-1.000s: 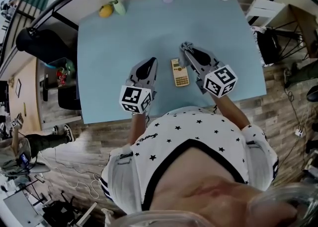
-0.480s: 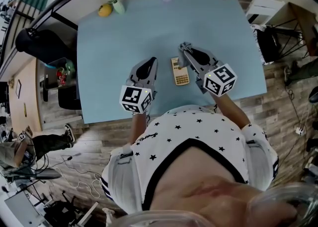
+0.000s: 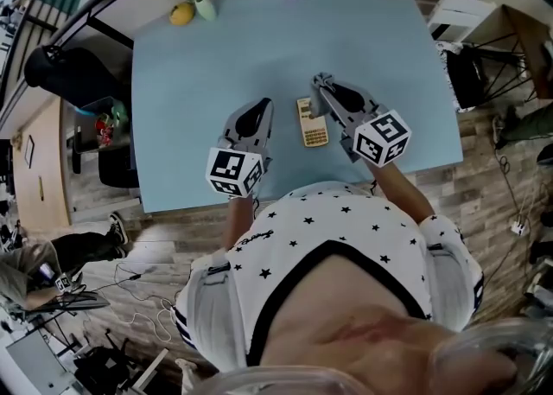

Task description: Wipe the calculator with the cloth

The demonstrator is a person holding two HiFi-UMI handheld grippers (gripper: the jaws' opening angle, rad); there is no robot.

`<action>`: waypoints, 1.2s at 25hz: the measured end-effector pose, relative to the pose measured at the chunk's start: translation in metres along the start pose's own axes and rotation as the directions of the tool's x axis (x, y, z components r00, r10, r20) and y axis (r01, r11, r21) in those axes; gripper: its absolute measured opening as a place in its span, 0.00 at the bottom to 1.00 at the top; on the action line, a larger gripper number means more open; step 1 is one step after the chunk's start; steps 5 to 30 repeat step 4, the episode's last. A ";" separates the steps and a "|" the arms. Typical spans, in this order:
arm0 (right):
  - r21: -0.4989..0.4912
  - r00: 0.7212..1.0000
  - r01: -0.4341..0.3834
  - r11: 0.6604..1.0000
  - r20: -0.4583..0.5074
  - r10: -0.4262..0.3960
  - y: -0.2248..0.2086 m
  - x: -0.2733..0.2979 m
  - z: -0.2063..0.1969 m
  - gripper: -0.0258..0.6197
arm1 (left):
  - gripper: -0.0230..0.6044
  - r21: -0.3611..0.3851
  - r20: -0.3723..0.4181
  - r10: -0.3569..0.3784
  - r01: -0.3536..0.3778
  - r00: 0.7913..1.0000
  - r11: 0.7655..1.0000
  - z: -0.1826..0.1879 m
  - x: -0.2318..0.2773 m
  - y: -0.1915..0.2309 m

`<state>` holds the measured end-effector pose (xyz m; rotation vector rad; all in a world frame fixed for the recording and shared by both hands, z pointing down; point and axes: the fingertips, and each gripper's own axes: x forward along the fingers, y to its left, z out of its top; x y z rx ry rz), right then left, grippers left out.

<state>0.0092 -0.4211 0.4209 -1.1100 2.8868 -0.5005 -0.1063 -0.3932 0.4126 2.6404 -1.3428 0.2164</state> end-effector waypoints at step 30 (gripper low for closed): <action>0.001 1.000 0.004 1.000 -0.004 -0.004 -0.004 0.002 0.000 0.10 | 0.09 0.001 0.004 0.001 -0.001 1.000 1.000 0.002 0.002 0.002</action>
